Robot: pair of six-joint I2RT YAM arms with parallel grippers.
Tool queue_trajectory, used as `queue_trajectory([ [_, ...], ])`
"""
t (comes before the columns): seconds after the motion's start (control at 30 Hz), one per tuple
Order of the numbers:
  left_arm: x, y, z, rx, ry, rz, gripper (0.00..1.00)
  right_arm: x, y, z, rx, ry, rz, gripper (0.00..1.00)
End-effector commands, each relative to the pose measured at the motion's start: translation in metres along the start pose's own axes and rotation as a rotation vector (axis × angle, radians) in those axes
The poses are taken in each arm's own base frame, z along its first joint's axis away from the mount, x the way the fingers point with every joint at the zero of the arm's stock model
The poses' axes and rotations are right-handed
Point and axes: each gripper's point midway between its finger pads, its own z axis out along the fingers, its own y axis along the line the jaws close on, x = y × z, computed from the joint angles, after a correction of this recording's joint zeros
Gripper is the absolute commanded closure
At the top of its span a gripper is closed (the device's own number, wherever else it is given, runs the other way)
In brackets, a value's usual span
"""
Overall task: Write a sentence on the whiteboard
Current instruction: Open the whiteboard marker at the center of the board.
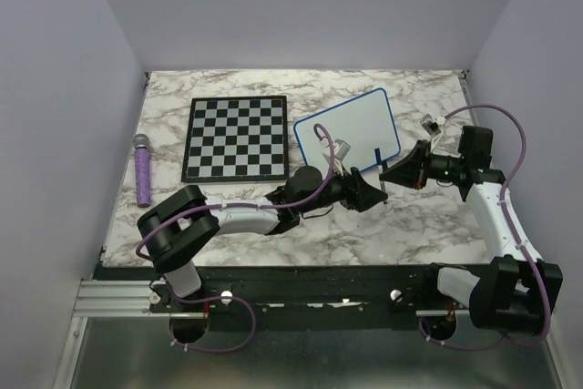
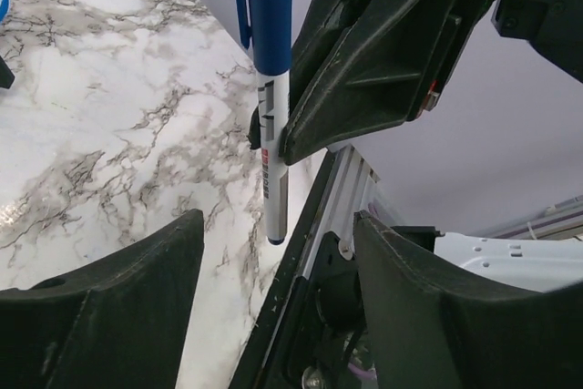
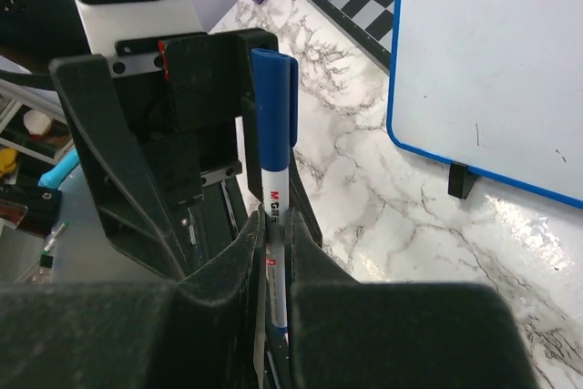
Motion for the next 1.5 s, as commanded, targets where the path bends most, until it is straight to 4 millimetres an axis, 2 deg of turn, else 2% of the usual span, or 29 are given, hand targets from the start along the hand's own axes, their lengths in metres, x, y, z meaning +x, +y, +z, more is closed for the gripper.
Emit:
queue_trajectory([
  [0.0, 0.003, -0.006, 0.013, 0.022, 0.009, 0.005, 0.3, -0.002, 0.003, 0.0, -0.044, -0.018, 0.022, 0.96],
  [0.03, 0.009, -0.001, 0.015, 0.01, 0.025, 0.003, 0.33, -0.002, 0.003, 0.0, -0.047, -0.019, 0.023, 0.96],
  [0.2, 0.007, -0.004, 0.025, 0.027, 0.025, 0.008, 0.42, 0.0, 0.002, 0.0, -0.042, -0.021, 0.031, 0.96],
  [0.3, 0.006, -0.004, 0.03, 0.032, 0.024, 0.014, 0.54, 0.001, 0.001, 0.0, -0.041, -0.022, 0.034, 0.96],
  [0.33, 0.007, -0.004, 0.03, 0.033, 0.028, 0.015, 0.66, 0.0, 0.001, 0.0, -0.041, -0.023, 0.033, 0.96],
  [0.47, 0.012, -0.002, 0.029, 0.032, 0.051, 0.022, 0.9, 0.001, 0.003, 0.0, -0.042, -0.023, 0.028, 0.95],
  [0.53, 0.016, 0.0, 0.023, 0.034, 0.087, 0.052, 1.0, 0.0, 0.004, 0.0, -0.048, -0.026, 0.012, 0.89],
  [0.57, 0.018, 0.003, 0.019, 0.033, 0.11, 0.063, 1.0, 0.0, 0.006, -0.001, -0.056, -0.025, 0.016, 0.84],
  [0.6, 0.021, 0.006, 0.015, 0.044, 0.142, 0.086, 1.0, -0.004, 0.008, -0.001, -0.055, -0.026, -0.017, 0.67],
  [0.63, 0.024, 0.0, 0.004, 0.083, 0.195, 0.094, 1.0, -0.008, 0.009, -0.002, -0.046, -0.021, -0.062, 0.57],
  [0.67, 0.024, 0.01, -0.006, 0.08, 0.226, 0.104, 1.0, 0.001, 0.016, -0.004, -0.033, 0.01, 0.002, 0.5],
  [0.7, 0.022, 0.011, -0.014, 0.09, 0.249, 0.121, 1.0, -0.014, 0.018, -0.007, -0.031, 0.013, -0.18, 0.39],
  [0.73, 0.023, 0.011, -0.028, 0.097, 0.302, 0.182, 1.0, -0.014, 0.017, -0.007, -0.034, 0.027, -0.182, 0.36],
  [0.77, 0.025, 0.006, -0.039, 0.14, 0.36, 0.208, 1.0, -0.008, 0.025, -0.009, -0.05, 0.045, -0.12, 0.33],
  [0.8, 0.025, 0.004, -0.047, 0.149, 0.395, 0.238, 1.0, -0.011, 0.024, -0.009, -0.066, 0.045, -0.196, 0.29],
  [0.83, 0.034, 0.007, -0.063, 0.142, 0.485, 0.3, 1.0, -0.019, 0.029, -0.01, -0.085, 0.039, -0.23, 0.27],
  [0.87, 0.029, -0.001, -0.067, 0.166, 0.512, 0.332, 1.0, -0.012, 0.038, -0.01, -0.119, 0.052, -0.099, 0.25],
  [0.9, 0.03, -0.003, -0.073, 0.172, 0.545, 0.353, 1.0, -0.013, 0.038, -0.007, -0.149, 0.052, -0.227, 0.25],
  [0.93, 0.038, -0.001, -0.084, 0.159, 0.612, 0.34, 1.0, -0.017, 0.043, -0.006, -0.169, 0.057, -0.191, 0.22],
  [0.97, 0.033, -0.007, -0.084, 0.187, 0.617, 0.382, 1.0, -0.015, 0.041, -0.003, -0.179, 0.069, -0.147, 0.22],
  [1.03, 0.04, -0.009, -0.092, 0.208, 0.678, 0.363, 1.0, -0.006, 0.049, 0.006, -0.225, 0.104, -0.19, 0.22],
  [1.2, 0.039, -0.012, -0.09, 0.235, 0.715, 0.374, 1.0, -0.001, 0.076, 0.02, -0.325, 0.145, -0.233, 0.22],
  [1.47, 0.038, -0.01, -0.083, 0.231, 0.747, 0.371, 1.0, 0.011, 0.086, 0.028, -0.374, 0.194, -0.235, 0.24],
])
